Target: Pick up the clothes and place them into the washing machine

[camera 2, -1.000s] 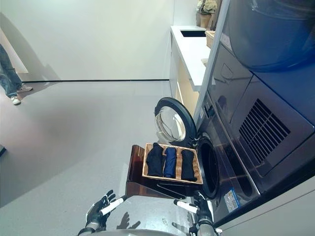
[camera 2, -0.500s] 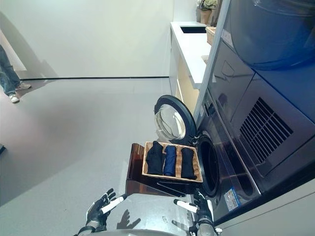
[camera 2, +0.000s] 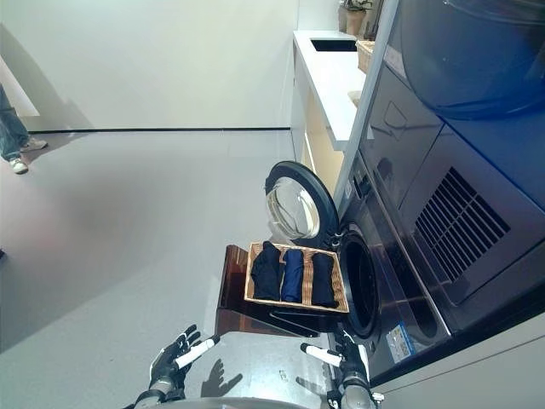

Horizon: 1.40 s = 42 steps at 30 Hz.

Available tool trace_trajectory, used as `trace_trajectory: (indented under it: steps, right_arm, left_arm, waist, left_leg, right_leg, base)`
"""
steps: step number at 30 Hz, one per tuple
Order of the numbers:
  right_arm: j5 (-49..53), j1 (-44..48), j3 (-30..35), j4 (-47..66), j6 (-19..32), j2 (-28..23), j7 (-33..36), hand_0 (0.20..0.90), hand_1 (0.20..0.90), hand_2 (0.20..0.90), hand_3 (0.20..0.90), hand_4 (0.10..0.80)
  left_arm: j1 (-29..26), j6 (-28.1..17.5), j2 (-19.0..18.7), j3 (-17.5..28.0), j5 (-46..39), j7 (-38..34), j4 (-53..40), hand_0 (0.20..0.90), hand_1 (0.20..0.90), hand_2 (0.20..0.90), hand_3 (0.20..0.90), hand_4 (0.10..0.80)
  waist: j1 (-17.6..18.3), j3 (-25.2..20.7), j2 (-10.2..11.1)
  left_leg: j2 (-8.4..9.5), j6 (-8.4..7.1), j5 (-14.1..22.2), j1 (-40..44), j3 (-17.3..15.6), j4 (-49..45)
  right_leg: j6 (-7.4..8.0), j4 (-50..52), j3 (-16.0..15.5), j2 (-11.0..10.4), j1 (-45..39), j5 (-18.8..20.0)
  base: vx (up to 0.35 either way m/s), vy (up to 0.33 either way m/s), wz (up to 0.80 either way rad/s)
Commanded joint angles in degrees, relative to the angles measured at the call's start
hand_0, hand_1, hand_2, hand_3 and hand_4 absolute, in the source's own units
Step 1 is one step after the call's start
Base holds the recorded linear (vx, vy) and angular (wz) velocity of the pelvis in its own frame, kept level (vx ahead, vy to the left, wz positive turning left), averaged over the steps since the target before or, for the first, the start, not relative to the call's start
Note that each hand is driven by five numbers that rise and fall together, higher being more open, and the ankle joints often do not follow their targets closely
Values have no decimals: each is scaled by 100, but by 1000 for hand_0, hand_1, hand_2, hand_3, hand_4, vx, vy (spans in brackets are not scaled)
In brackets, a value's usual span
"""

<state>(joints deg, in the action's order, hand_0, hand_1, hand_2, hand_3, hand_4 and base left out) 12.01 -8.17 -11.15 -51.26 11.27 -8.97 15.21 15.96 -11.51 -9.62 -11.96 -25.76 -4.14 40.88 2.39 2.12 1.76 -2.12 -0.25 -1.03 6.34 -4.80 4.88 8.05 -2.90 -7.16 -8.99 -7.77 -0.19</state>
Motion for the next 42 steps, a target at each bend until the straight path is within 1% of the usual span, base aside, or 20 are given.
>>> trace_trajectory:
  steps: [1, 4, 5, 7, 9, 10, 11, 14, 15, 18, 21, 22, 23, 27, 30, 33, 34, 37, 40, 42]
  right_arm:
    - [132, 734, 105, 214, 387, -248, 129, 900, 900, 900, 900, 800]
    - [163, 759, 146, 225, 379, -253, 127, 900, 900, 900, 900, 800]
    - [199, 770, 196, 228, 370, -260, 133, 900, 900, 900, 900, 800]
    - [247, 756, 271, 248, 373, -254, 136, 900, 900, 900, 900, 800]
    - [315, 748, 328, 254, 378, -261, 121, 900, 900, 900, 900, 800]
    - [315, 748, 328, 254, 378, -261, 121, 900, 900, 900, 900, 800]
    - [377, 720, 380, 356, 389, -283, 106, 900, 900, 900, 900, 800]
    - [372, 703, 436, 472, 385, -310, 107, 900, 900, 900, 900, 800]
    - [372, 684, 455, 433, 369, -307, 106, 900, 900, 900, 900, 800]
    - [420, 661, 502, 355, 380, -317, 55, 900, 900, 900, 900, 800]
    - [491, 697, 540, 241, 409, -327, 66, 900, 900, 900, 900, 800]
    - [507, 710, 539, 175, 417, -336, 77, 900, 900, 900, 900, 800]
    - [506, 746, 523, 140, 405, -318, 99, 900, 900, 900, 900, 800]
    - [478, 733, 476, 145, 366, -307, 109, 900, 900, 900, 900, 800]
    - [469, 721, 423, 78, 359, -285, 94, 900, 900, 900, 900, 800]
    - [536, 879, 392, 27, 409, -348, 173, 900, 900, 900, 900, 800]
    - [537, 883, 393, 25, 409, -350, 172, 900, 900, 900, 900, 800]
    - [578, 897, 413, -67, 462, -397, 196, 900, 900, 900, 900, 800]
    - [636, 873, 452, -249, 499, -449, 240, 900, 900, 900, 900, 800]
    - [653, 872, 467, -280, 508, -454, 245, 900, 900, 900, 900, 800]
  left_arm:
    - [-457, -487, -20, 168, -85, -22, -512, 900, 900, 900, 900, 800]
    - [-473, -475, -56, 176, -60, -21, -575, 900, 900, 900, 900, 800]
    - [-477, -471, -85, 161, -38, -23, -641, 900, 900, 900, 900, 800]
    - [-485, -464, -126, 163, 9, -19, -694, 900, 900, 900, 900, 800]
    - [-496, -448, -171, 155, 53, -10, -799, 900, 900, 900, 900, 800]
    - [-496, -448, -171, 155, 53, -10, -799, 900, 900, 900, 900, 800]
    - [-496, -418, -242, 157, 94, 20, -927, 900, 900, 900, 900, 800]
    - [-491, -384, -352, 230, 167, 32, -989, 900, 900, 900, 900, 800]
    - [-507, -375, -367, 265, 184, 16, -954, 900, 900, 900, 900, 800]
    - [-548, -402, -351, 326, 141, 18, -943, 900, 900, 900, 900, 800]
    - [-586, -457, -348, 323, 104, 1, -946, 900, 900, 900, 900, 800]
    - [-578, -471, -345, 309, 94, -5, -951, 900, 900, 900, 900, 800]
    - [-541, -476, -330, 294, 67, -5, -958, 900, 900, 900, 900, 800]
    - [-501, -449, -278, 246, 29, -13, -878, 900, 900, 900, 900, 800]
    - [-482, -440, -190, 179, -40, -45, -745, 900, 900, 900, 900, 800]
    - [-666, -450, -113, 103, -166, -157, -567, 900, 900, 900, 900, 800]
    - [-671, -451, -111, 103, -166, -157, -565, 900, 900, 900, 900, 800]
    - [-858, -485, -112, 1, -197, -186, -568, 900, 900, 900, 900, 800]
    - [-981, -510, -100, -119, -206, -246, -616, 900, 900, 900, 900, 800]
    - [-1003, -506, -81, -142, -211, -264, -613, 900, 900, 900, 900, 800]
  waist:
    - [-77, 85, 3]
    - [-85, 141, 4]
    - [-88, 184, 15]
    - [-75, 222, 32]
    - [-57, 275, 57]
    - [-59, 273, 58]
    - [-3, 385, 45]
    - [17, 549, -52]
    - [12, 568, -76]
    - [117, 543, -101]
    - [304, 529, 0]
    - [336, 532, 6]
    - [414, 531, 47]
    - [457, 541, 112]
    - [452, 449, 146]
    - [455, 368, 38]
    - [459, 363, 33]
    - [495, 349, -52]
    - [507, 335, -134]
    - [515, 324, -160]
  left_leg:
    - [45, -114, 223, 77, 91, 12]
    - [109, -45, 250, 107, 128, -37]
    - [192, 32, 305, 124, 160, -114]
    - [294, 105, 417, 104, 181, -275]
    - [432, 224, 599, 35, 181, -549]
    - [433, 225, 601, 30, 179, -553]
    - [561, 343, 755, -27, 204, -831]
    - [598, 479, 858, -67, 126, -1014]
    - [595, 482, 884, -41, 73, -1020]
    - [560, 409, 920, 81, 136, -916]
    - [547, 252, 1023, 324, 280, -756]
    - [498, 205, 1066, 445, 318, -665]
    - [421, 122, 1111, 663, 393, -474]
    - [322, 37, 1213, 936, 468, -334]
    - [139, -80, 1248, 1114, 526, -288]
    - [-199, -280, 1058, 961, 571, -397]
    - [-204, -283, 1060, 951, 575, -398]
    - [-488, -474, 801, 937, 605, -468]
    - [-686, -554, 459, 872, 711, -646]
    - [-738, -571, 374, 861, 730, -710]
  right_leg:
    - [132, 759, 113, -202, 703, 372]
    - [159, 975, 114, -257, 743, 343]
    - [194, 1170, 130, -342, 784, 399]
    - [216, 1432, 151, -469, 867, 551]
    - [213, 1887, 278, -631, 1102, 941]
    - [213, 1890, 281, -632, 1107, 941]
    - [123, 2317, 411, -733, 1311, 1385]
    - [23, 2860, 307, -740, 1667, 1422]
    - [28, 2876, 137, -763, 1726, 1318]
    - [12, 2441, 92, -574, 1891, 970]
    - [165, 1258, 198, -450, 2137, 1049]
    - [241, 960, 224, -394, 2137, 1195]
    - [371, 480, 237, -339, 2309, 1545]
    - [421, 437, 160, -263, 2315, 1699]
    - [334, 478, -49, -158, 2239, 1551]
    - [244, 620, -200, -37, 2311, 1321]
    - [241, 629, -205, -36, 2322, 1314]
    - [114, 885, -294, 54, 2405, 1034]
    - [-9, 1069, -335, 229, 2413, 816]
    - [-55, 1152, -331, 283, 2428, 742]
  base:
    - [15, 94, -9]
    - [38, 96, 1]
    - [59, 124, 6]
    - [57, 155, 10]
    - [21, 127, 4]
    - [9, 187, 7]
    - [-5, 203, 7]
    - [-3, 212, 15]
    - [46, 114, -2]
    - [133, 19, -6]
    - [216, -97, -3]
    - [339, -123, 2]
    - [263, -83, 11]
    - [226, -81, 27]
    - [188, -143, 64]
    - [130, -173, 14]
    - [63, -95, 6]
    - [124, -131, 14]
    - [143, -164, 37]
    - [115, -118, 22]
